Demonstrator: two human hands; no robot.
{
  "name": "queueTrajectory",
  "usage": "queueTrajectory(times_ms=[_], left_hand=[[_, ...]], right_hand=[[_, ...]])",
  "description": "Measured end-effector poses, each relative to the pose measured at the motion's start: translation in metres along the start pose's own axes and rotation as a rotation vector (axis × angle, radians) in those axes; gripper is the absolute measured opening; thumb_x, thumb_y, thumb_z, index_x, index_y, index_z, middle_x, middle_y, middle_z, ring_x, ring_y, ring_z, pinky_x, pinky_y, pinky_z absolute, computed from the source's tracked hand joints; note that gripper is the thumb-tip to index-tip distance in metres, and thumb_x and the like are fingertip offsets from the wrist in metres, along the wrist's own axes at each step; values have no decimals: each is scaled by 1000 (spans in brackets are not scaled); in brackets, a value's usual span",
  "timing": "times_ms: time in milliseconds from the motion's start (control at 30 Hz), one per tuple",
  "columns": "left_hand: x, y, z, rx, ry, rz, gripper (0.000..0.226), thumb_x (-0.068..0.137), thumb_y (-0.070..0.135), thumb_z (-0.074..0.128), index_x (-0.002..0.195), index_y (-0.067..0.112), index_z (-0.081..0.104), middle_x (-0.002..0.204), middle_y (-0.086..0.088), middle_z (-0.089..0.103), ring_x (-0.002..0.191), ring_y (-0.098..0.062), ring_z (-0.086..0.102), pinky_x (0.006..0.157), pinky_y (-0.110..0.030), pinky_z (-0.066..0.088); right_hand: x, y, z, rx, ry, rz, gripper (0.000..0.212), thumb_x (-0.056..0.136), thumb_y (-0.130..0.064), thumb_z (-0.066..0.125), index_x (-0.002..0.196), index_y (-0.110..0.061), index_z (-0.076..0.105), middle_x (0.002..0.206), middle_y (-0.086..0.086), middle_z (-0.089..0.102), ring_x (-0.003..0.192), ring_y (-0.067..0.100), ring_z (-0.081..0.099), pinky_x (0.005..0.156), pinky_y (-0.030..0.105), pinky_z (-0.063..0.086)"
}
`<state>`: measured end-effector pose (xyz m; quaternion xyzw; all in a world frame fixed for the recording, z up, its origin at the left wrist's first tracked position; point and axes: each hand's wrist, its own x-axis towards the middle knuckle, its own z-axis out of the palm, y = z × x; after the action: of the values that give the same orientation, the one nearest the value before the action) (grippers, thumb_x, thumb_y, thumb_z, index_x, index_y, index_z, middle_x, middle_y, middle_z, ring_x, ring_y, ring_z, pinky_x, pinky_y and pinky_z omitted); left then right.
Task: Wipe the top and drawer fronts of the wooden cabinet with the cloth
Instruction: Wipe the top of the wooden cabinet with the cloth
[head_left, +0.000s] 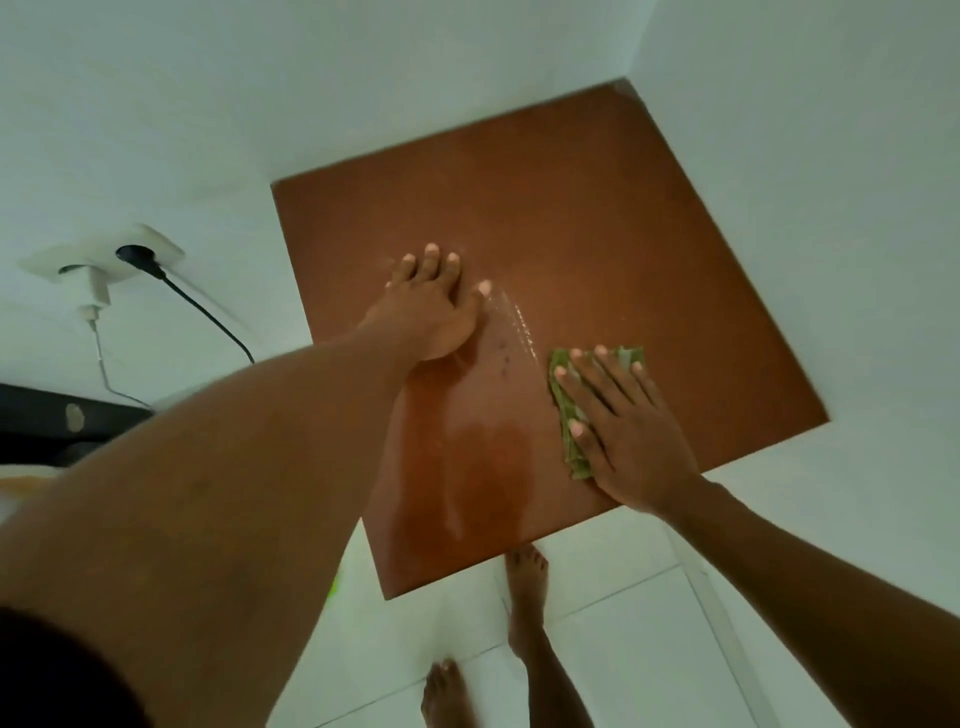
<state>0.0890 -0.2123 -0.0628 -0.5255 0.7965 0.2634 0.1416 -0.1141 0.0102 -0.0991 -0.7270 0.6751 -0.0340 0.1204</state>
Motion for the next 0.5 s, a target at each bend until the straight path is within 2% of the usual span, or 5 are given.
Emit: queueTrajectory(times_ms=[133,233,333,433,500], left_hand=[[-14,2,-8,9,-33,8,83,96,75,10,164,26,3,171,-3,-10,157,-29,-12,127,-50,-3],[-40,-8,-9,42,29,60,82,99,72,14,164,23,6,172,-5,-5,157,-29,-7,126,-49,0],[-68,-26,3,100,32,97,81,99,72,15,164,24,4,172,-3,-3,158,-27,-5,125,-48,3],[-85,-42,15,131,10,70,81,99,71,14,164,24,2,172,-2,-6,158,-28,-6,125,-49,4],[-87,-43,22,121,8,53,81,99,70,14,164,24,0,172,-2,-8,157,-28,-9,125,-50,4]], right_hand=[[-84,-15,21,119,151,48,56,97,-9,57,151,-13,45,162,4,38,153,28,28,119,50,34],[-135,-29,25,155,154,88,74,63,19,80,132,-4,64,136,12,65,118,35,65,90,42,61],[-164,-32,10,156,105,50,61,67,19,73,124,-1,67,117,14,71,85,26,68,66,38,64],[-135,-31,-19,226,221,49,41,93,-3,44,130,2,64,123,14,67,93,26,63,75,32,60],[-83,-26,-40,208,285,75,40,96,-6,44,132,0,62,122,16,66,100,27,60,80,31,54]])
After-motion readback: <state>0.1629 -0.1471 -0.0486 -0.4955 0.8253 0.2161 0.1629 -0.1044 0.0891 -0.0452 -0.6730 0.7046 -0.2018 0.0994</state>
